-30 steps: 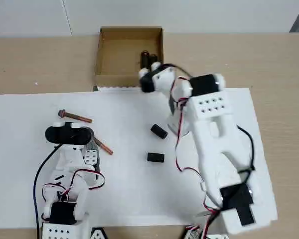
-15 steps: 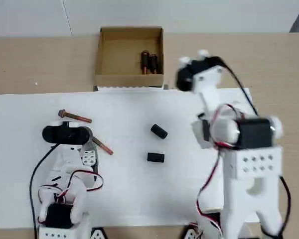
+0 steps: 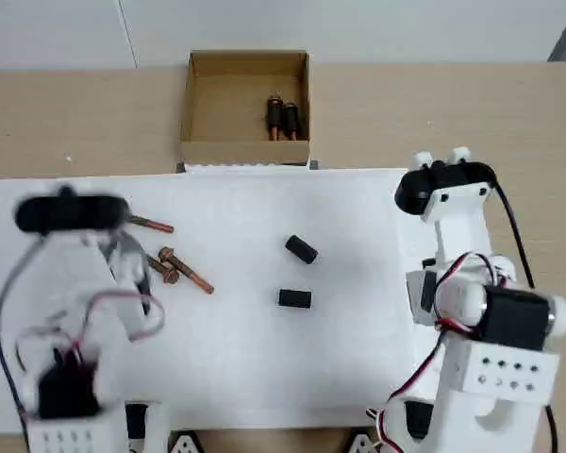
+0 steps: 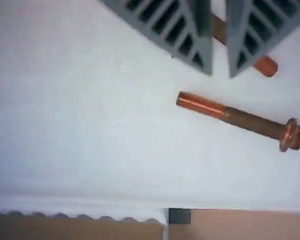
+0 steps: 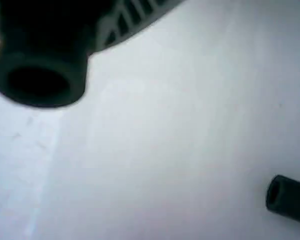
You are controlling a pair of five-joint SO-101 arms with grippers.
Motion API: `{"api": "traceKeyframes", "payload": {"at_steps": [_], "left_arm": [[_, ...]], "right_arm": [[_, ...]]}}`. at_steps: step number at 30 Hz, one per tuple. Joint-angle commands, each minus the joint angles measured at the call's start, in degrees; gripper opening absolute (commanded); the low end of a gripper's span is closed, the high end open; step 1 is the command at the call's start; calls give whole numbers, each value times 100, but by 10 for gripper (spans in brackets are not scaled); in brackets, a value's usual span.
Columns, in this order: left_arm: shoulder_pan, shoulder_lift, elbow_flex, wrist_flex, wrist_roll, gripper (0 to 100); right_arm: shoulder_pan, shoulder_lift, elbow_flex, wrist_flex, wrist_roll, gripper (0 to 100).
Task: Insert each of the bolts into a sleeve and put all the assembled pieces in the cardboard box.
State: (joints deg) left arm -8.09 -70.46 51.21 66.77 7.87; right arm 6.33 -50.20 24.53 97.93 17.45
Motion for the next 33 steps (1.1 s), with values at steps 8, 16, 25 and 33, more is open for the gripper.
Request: {"api": "traceKeyframes", "payload": {"at_steps": [8,16,25,33], "left_arm": [[-237,3429,-2431,70,1705,8],[-229,5275,-3284,62,2716,8],[-237,6708,-4004,79,3402,8],[-264,7367,-4215,79,3833,70]], "right_arm": [[66,-752,738,-338,-53,4],[66,-1121,1125,-558,-79,4],[75,-1332,1574,-989,-88,4],[75,-1288,1582,-989,-88,4]]}}
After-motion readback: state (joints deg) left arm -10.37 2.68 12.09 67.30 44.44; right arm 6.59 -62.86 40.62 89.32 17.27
